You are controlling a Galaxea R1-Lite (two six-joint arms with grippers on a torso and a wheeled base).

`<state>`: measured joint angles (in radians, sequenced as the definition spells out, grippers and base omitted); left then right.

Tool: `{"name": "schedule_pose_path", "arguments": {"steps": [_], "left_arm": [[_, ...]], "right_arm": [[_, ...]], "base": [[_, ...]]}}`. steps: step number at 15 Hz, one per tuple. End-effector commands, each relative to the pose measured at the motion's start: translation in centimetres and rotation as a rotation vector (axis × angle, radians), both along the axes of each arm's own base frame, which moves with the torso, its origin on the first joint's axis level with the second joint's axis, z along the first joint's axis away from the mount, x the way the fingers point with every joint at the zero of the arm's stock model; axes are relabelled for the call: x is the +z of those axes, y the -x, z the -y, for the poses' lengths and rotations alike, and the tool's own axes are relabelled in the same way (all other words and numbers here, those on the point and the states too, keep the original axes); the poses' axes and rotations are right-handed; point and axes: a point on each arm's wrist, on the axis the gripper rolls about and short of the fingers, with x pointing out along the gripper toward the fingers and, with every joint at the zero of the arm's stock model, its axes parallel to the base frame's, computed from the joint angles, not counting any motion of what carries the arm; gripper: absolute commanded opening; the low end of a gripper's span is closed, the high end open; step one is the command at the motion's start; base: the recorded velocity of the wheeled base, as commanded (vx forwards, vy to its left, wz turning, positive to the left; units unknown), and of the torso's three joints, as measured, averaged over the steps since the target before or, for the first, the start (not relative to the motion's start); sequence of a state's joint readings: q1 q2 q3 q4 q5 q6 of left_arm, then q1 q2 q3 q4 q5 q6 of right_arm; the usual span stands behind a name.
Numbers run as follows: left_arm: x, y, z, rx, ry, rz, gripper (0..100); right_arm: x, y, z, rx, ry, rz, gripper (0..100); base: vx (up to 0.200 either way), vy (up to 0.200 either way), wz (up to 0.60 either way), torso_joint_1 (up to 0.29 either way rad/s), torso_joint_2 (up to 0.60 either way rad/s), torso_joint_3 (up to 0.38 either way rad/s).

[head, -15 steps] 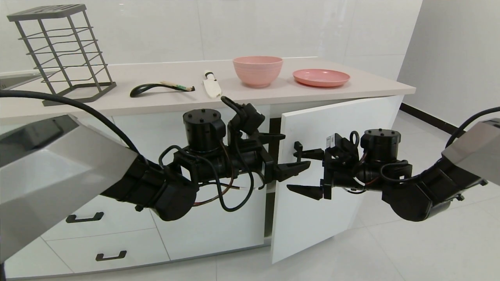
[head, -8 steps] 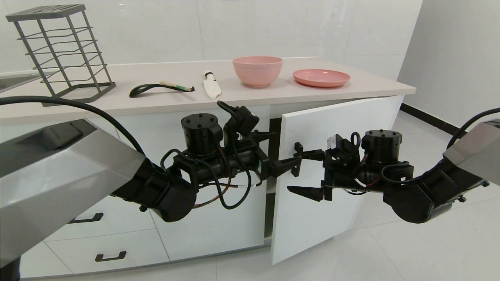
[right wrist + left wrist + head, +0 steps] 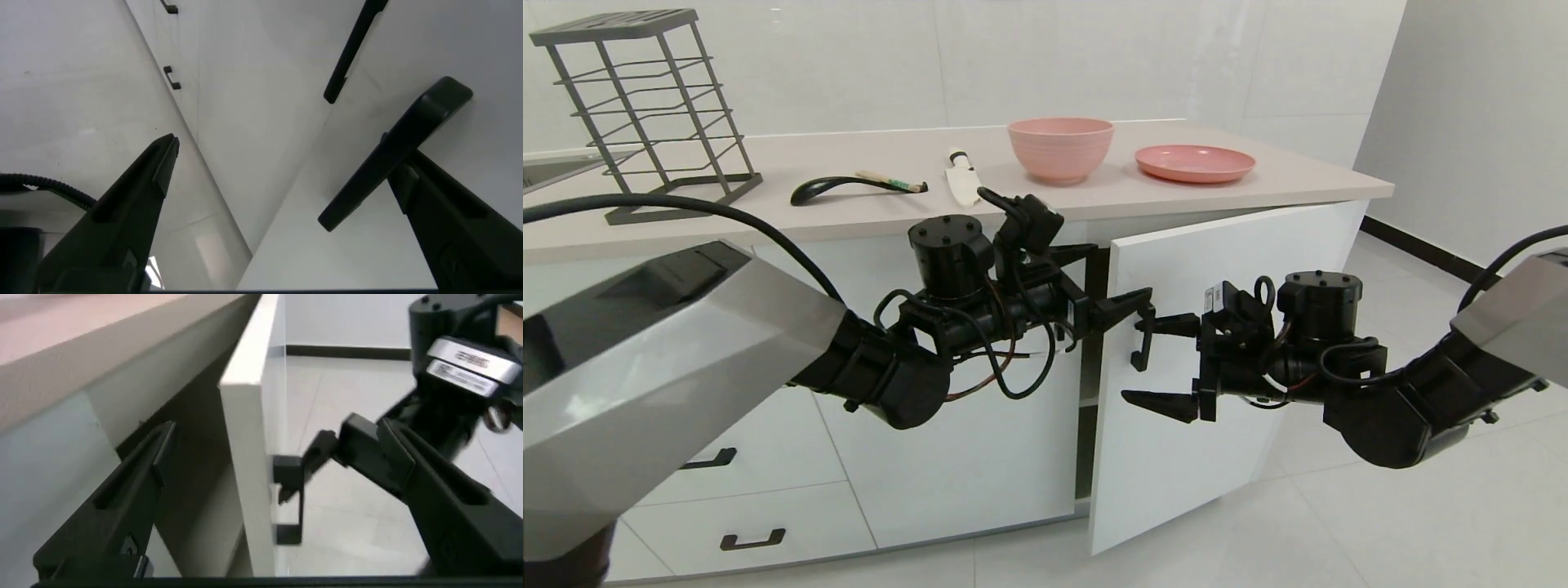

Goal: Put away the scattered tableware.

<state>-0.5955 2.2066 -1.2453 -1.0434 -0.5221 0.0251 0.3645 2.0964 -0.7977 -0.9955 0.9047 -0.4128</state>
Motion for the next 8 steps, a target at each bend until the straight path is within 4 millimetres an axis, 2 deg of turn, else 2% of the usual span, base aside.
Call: {"name": "schedule_pose_path", "arguments": {"steps": [1,4,8], "left_arm": [[-2.1,-0.9,2.1,-0.030,-0.010,-0.015,100],[-2.3,-0.2,3.3,-0.065,-0.010,-0.012,100],[-2.0,0.0,3.4,-0.069,-0.004,0.000,100]], "right_arm": [[0.5,0.3,-0.3,0.015,-0.006,0.016,100],[0.4,0.1,0.0,0.004,-0.006,0.015,100],[0.3,-0.3,1.4,-0.037,-0.003,0.008,100]], "base": [[0.000,0.000,0.00,0.000,0.00,0.000],[0.000,0.000,0.00,0.000,0.00,0.000],[0.000,0.000,0.00,0.000,0.00,0.000]]}}
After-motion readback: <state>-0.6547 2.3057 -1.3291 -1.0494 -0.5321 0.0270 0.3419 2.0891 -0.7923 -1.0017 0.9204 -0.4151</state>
